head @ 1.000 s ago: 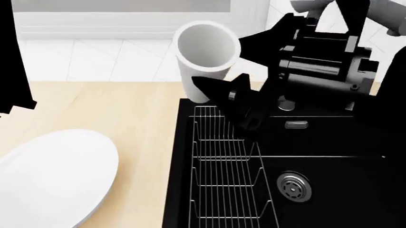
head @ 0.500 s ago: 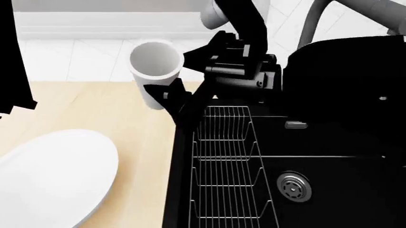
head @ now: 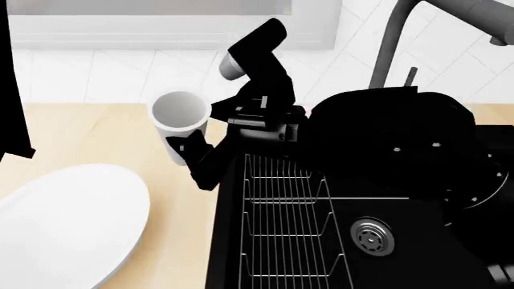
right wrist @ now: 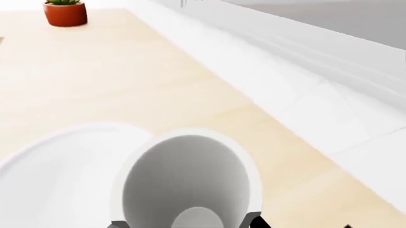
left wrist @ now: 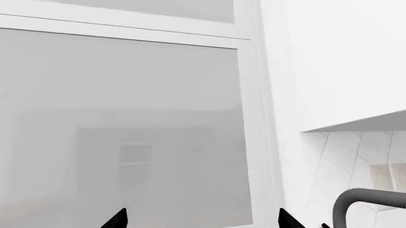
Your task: Pick the cup and bowl from the sink and place them on the counter for drying.
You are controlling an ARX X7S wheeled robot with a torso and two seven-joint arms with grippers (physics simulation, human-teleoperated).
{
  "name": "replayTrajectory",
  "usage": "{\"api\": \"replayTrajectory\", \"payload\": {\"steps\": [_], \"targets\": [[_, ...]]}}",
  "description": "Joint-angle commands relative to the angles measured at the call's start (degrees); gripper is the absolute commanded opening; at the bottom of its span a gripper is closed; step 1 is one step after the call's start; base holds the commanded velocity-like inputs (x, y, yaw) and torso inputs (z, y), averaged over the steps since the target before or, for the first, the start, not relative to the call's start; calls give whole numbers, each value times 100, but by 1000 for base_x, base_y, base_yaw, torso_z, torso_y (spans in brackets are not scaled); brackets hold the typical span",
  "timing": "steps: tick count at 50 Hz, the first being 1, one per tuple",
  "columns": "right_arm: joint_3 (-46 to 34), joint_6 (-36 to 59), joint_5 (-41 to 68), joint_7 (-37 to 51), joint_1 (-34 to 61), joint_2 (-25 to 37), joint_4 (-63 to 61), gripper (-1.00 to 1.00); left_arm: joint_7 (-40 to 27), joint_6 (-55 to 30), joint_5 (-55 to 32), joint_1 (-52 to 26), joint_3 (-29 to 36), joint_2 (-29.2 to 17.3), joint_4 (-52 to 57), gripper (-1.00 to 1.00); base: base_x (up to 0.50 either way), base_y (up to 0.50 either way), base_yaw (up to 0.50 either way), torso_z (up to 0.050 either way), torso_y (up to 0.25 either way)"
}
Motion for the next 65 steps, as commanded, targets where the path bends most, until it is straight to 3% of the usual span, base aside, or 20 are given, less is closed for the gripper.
{"api": "replayTrajectory", "payload": {"steps": [1, 25, 65], "targets": [[-29, -151, -69, 84, -432, -90, -23, -100, 133, -536, -187, 427, -1010, 361, 26, 100, 0, 0, 0, 0, 0], [-164, -361, 60, 175, -1257, 40, -188, -100, 107, -539, -223, 331, -951, 326, 20, 100, 0, 0, 0, 0, 0], [-402, -390, -34, 231, -1634, 9, -195, -100, 122, -644, -209, 276, -938, 443, 36, 100, 0, 0, 0, 0, 0]]}}
